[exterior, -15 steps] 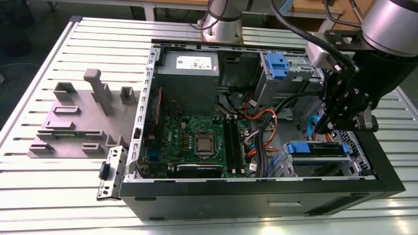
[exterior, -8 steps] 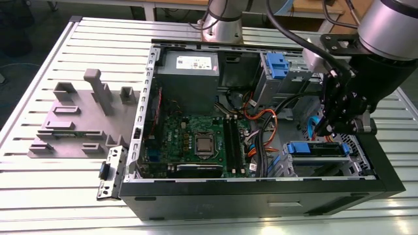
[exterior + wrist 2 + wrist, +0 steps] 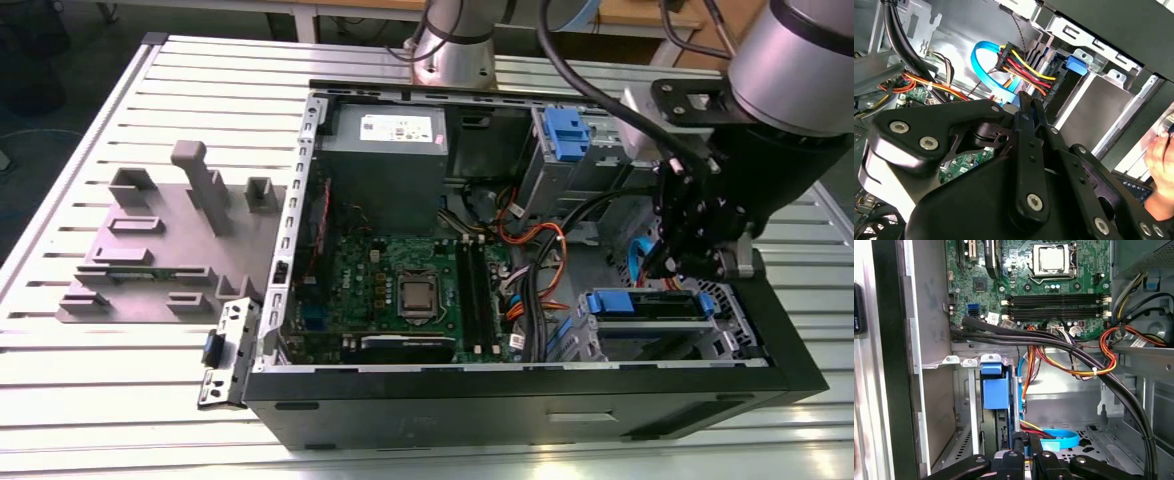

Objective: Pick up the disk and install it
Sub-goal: 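Insert the second disk wire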

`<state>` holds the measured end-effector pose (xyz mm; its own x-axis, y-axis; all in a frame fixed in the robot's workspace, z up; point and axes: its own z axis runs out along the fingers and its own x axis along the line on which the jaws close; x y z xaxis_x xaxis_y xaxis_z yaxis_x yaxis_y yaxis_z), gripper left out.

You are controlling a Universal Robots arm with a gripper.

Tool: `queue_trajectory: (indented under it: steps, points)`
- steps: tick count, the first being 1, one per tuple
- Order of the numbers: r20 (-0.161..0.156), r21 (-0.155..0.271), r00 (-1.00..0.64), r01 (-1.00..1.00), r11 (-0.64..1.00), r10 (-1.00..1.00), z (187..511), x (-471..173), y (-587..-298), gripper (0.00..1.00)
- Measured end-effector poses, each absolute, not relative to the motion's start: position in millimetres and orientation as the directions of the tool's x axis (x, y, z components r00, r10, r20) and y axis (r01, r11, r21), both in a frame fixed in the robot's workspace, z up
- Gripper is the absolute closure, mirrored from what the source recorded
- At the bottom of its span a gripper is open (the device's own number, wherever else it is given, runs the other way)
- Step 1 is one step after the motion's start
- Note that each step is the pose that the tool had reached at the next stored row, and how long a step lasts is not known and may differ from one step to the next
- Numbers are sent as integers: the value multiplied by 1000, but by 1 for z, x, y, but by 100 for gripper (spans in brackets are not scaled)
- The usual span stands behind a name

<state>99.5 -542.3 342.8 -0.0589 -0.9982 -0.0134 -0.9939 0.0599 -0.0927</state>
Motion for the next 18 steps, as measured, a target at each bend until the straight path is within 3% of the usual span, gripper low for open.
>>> queue_trajectory:
  steps: [18]
  points:
    - [-29, -120, -49, -991, 52, -998, 342, 91, -555, 84]
